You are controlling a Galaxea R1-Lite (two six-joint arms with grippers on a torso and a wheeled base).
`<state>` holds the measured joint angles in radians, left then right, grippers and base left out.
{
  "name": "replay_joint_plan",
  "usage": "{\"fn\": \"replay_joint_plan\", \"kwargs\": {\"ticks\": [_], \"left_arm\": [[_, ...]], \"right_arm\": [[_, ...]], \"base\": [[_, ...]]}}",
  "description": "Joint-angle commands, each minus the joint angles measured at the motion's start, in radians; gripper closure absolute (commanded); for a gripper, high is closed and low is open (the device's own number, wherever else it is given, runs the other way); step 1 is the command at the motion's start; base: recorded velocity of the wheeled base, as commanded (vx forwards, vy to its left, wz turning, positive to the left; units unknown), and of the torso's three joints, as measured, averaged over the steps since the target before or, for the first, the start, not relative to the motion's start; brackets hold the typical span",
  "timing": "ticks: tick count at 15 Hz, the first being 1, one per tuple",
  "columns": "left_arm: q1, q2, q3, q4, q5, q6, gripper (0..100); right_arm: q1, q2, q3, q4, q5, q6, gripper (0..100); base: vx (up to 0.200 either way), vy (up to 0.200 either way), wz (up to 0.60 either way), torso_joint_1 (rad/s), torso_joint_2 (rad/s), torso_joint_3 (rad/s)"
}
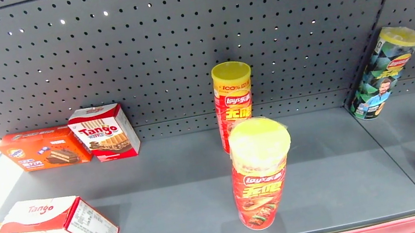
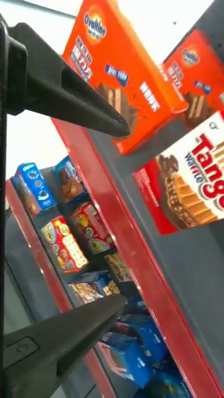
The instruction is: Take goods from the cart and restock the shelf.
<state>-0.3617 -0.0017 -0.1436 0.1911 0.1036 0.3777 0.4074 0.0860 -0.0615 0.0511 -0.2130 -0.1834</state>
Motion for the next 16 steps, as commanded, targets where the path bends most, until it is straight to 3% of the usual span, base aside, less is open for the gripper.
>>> {"fn": "replay_joint_plan", "kwargs": {"ticks": [1,2,3,4,5,7,8,9,11,13,16], "left_arm": [[0.026,0.023,0.022,0.001,0.001,-0.016,0],[0.083,0.075,0.022,0.001,0.001,-0.037,0],[0.101,0.089,0.022,0.001,0.001,-0.04,0],[0.168,0.135,0.022,0.001,0.001,-0.045,0],[0.199,0.135,0.024,0.001,0.001,-0.046,0],[0.319,0.101,0.024,0.001,0.002,-0.06,0],[0.392,0.071,0.024,0.001,0.001,-0.086,0],[0.395,0.057,0.027,0.002,0.004,-0.137,0],[0.389,0.055,0.027,-0.001,-0.004,-0.137,0],[0.354,0.02,0.027,-0.001,-0.045,-0.146,0],[0.357,0.003,0.033,-0.004,-0.065,-0.138,0]], "right_arm": [[-0.067,0.083,0.006,0.001,0.0,0.025,0],[-0.139,0.15,0.008,0.001,-0.002,0.058,0],[-0.162,0.167,0.009,0.0,0.0,0.064,0],[-0.285,0.196,0.012,-0.005,-0.002,0.068,0],[-0.337,0.172,0.014,-0.007,0.004,0.07,0],[-0.383,0.028,0.012,-0.002,0.004,0.108,0],[-0.384,-0.025,0.015,-0.007,0.01,0.139,0],[-0.407,-0.081,0.017,-0.008,0.009,0.165,0],[-0.407,-0.084,0.02,-0.01,0.067,0.165,0],[-0.406,-0.086,0.061,-0.057,0.262,0.156,0],[-0.407,-0.086,0.061,-0.056,0.238,0.179,0]], "base": [[0.0,0.0,0.0,0.0,0.0,0.0],[0.0,0.0,0.0,0.0,0.0,0.0],[0.0,0.0,0.0,0.0,0.0,0.0],[0.0,0.0,0.0,0.0,0.0,0.0],[0.0,0.0,0.0,0.0,0.0,0.0],[0.0,0.0,0.0,0.0,0.0,0.0],[0.0,0.0,0.0,0.0,0.0,0.0],[0.0,0.0,0.0,0.0,0.0,0.0],[0.0,0.0,0.0,0.0,0.0,0.0],[0.0,0.0,0.0,0.0,0.0,0.0],[0.0,0.0,0.0,0.0,0.0,0.0]]}}
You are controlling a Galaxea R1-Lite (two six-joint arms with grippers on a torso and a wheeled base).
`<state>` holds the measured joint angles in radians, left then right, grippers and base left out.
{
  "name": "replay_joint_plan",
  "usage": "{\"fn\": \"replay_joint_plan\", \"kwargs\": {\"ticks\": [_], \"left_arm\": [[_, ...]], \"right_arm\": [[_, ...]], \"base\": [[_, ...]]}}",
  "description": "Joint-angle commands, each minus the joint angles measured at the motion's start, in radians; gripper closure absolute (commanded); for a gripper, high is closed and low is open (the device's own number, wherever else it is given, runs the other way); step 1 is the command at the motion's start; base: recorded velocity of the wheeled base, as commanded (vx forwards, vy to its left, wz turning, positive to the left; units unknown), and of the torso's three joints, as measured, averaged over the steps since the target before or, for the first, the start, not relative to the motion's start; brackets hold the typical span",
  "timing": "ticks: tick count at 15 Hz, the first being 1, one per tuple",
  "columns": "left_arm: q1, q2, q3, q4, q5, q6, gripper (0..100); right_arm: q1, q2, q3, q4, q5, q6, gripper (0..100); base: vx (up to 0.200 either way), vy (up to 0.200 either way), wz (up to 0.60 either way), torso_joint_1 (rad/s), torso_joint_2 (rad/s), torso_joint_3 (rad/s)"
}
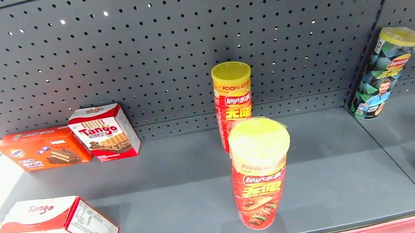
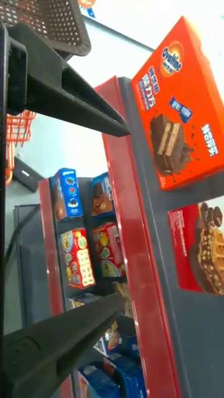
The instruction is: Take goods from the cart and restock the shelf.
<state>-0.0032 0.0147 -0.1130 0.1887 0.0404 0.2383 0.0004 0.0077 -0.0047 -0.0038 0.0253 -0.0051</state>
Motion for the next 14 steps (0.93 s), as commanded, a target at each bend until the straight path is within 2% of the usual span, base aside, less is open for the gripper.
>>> {"fn": "replay_joint_plan", "kwargs": {"ticks": [1,2,4,5,6,7,8,9,10,11,13,14], "left_arm": [[-0.001,-0.013,0.003,-0.006,0.003,-0.001,0],[-0.001,-0.013,0.009,-0.022,0.016,-0.004,0],[-0.001,-0.013,0.064,-0.152,0.087,0.001,0],[-0.001,-0.012,0.082,-0.189,0.081,-0.004,0],[-0.003,-0.012,0.105,-0.236,-0.008,-0.02,0],[-0.003,-0.012,0.108,-0.242,-0.054,-0.028,0],[-0.003,-0.012,0.11,-0.245,-0.073,-0.028,0],[-0.003,-0.012,0.11,-0.244,-0.093,-0.048,0],[-0.003,-0.012,0.111,-0.187,-0.093,-0.139,0],[-0.001,-0.012,0.104,-0.155,-0.09,-0.169,0],[0.014,-0.004,0.104,-0.173,-0.045,-0.129,0],[0.025,0.021,0.104,-0.173,-0.048,-0.128,0]], "right_arm": [[0.0,-0.008,0.005,0.001,-0.001,0.001,0],[0.0,-0.008,0.005,0.002,-0.001,0.001,0],[0.0,-0.008,0.005,0.001,-0.001,0.002,0],[0.0,-0.008,0.005,0.001,-0.001,0.002,0],[0.0,-0.008,0.005,0.001,-0.001,0.002,0],[0.0,-0.008,0.005,0.001,-0.001,0.002,0],[0.0,-0.008,0.005,0.001,-0.001,0.002,0],[0.0,-0.008,0.005,0.001,-0.001,0.002,0],[0.0,-0.008,0.005,0.002,-0.001,0.002,0],[0.0,-0.008,0.005,0.001,-0.001,0.002,0],[0.0,-0.008,0.005,0.001,-0.001,0.002,0],[0.0,-0.008,0.005,0.001,-0.001,0.002,0]], "base": [[0.0,0.0,0.0,0.0,0.0,0.0],[0.0,0.0,0.0,0.0,0.0,0.0],[0.0,0.0,0.0,0.0,0.0,0.0],[0.0,0.0,0.0,0.0,0.0,0.0],[0.0,0.0,0.0,0.0,0.0,0.0],[0.0,0.0,0.0,0.0,0.0,0.0],[0.0,0.0,0.0,0.0,0.0,0.0],[0.0,0.0,0.0,0.0,0.0,0.0],[0.0,0.0,0.0,0.0,0.0,0.0],[0.0,0.0,0.0,0.0,0.0,0.0],[0.0,0.0,0.0,0.0,0.0,0.0],[0.0,0.0,0.0,0.0,0.0,0.0]]}}
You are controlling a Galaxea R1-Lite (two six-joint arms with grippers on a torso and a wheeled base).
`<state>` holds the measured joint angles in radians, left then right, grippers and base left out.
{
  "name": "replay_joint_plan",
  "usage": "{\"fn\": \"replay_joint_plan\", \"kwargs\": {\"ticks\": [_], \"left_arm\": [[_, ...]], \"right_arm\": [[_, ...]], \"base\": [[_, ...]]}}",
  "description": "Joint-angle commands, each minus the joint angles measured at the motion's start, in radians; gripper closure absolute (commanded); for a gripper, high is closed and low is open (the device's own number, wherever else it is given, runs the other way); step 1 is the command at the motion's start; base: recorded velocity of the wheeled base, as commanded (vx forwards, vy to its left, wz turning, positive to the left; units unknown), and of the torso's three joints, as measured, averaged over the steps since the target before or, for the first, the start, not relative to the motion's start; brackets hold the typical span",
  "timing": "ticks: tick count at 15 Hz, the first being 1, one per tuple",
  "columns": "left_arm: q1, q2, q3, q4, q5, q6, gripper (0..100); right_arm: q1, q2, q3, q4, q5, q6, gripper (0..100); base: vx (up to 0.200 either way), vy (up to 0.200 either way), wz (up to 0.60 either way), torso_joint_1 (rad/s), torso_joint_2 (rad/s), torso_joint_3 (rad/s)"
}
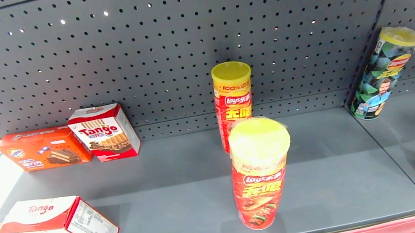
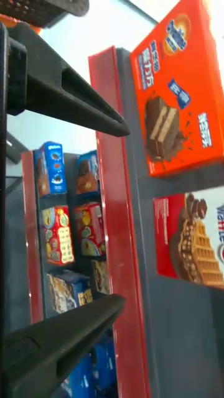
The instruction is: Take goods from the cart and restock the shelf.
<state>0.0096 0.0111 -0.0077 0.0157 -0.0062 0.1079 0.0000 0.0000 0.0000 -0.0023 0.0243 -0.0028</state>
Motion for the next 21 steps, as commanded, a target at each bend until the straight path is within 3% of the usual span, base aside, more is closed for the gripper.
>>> {"fn": "replay_joint_plan", "kwargs": {"ticks": [1,3,10,12,13,21], "left_arm": [[0.013,0.05,-0.002,0.004,0.0,-0.005,0],[-0.014,0.007,0.0,0.004,-0.001,-0.02,0],[-0.011,-0.011,0.006,-0.011,0.003,-0.028,0],[-0.011,-0.011,0.006,-0.011,0.003,-0.091,0],[-0.011,-0.011,0.006,-0.013,0.006,-0.099,0],[-0.011,-0.011,0.006,-0.013,0.003,-0.097,0]], "right_arm": [[0.0,0.0,0.0,-0.001,0.0,0.0,0],[0.0,0.0,0.0,-0.001,0.0,0.0,0],[0.0,0.0,0.0,-0.001,0.0,0.0,0],[0.0,0.0,0.0,-0.001,0.0,0.0,0],[0.002,0.0,0.0,0.001,0.0,0.0,0],[0.0,0.0,0.0,0.001,0.0,0.0,0]], "base": [[0.0,0.0,0.0,0.0,0.0,0.0],[0.0,0.0,0.0,0.0,0.0,0.0],[0.0,0.0,0.0,0.0,0.0,0.0],[0.0,0.0,0.0,0.0,0.0,0.0],[0.0,0.0,0.0,0.0,0.0,0.0],[0.0,0.0,0.0,0.0,0.0,0.0]]}}
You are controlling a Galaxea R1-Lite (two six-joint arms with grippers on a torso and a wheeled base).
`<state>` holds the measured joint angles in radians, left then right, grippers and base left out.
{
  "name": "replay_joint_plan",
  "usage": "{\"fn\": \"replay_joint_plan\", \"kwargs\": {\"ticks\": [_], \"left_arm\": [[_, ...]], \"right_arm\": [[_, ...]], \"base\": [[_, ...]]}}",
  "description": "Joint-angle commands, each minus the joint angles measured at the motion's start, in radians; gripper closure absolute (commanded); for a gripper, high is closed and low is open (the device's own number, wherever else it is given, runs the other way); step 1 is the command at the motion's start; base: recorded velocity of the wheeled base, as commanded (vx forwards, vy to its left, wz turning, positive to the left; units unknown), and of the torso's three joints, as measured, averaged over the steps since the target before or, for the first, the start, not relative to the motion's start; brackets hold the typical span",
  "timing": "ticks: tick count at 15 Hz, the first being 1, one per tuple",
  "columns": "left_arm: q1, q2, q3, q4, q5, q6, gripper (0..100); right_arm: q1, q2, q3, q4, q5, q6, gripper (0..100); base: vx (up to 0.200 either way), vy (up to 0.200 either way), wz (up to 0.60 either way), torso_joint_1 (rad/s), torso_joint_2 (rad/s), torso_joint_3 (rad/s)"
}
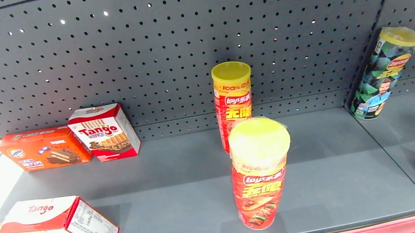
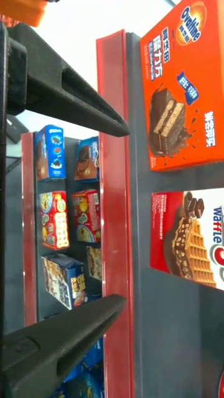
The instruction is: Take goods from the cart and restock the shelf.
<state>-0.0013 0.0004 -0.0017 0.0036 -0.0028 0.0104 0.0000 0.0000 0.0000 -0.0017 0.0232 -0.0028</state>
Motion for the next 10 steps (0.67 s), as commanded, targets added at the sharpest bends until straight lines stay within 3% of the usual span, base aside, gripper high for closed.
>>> {"fn": "replay_joint_plan", "kwargs": {"ticks": [1,7,9,10], "left_arm": [[0.0,0.0,0.0,-0.001,0.0,0.0,0],[0.0,0.0,0.0,-0.001,-0.003,0.002,0],[0.0,0.0,-0.001,-0.001,0.038,-0.01,0],[0.0,0.0,-0.001,-0.001,0.052,-0.015,0]], "right_arm": [[0.0,0.0,0.0,0.0,0.001,0.0,0],[0.0,0.0,0.0,0.0,0.001,-0.002,0],[0.0,0.0,0.0,0.0,0.001,-0.002,0],[0.0,0.0,0.0,0.0,0.001,-0.002,0]], "base": [[0.0,0.0,0.0,0.0,0.0,0.0],[0.0,0.0,0.0,0.0,0.0,0.0],[0.0,0.0,0.0,0.0,0.0,0.0],[0.0,-0.2,0.0,0.002,0.01,0.007]]}}
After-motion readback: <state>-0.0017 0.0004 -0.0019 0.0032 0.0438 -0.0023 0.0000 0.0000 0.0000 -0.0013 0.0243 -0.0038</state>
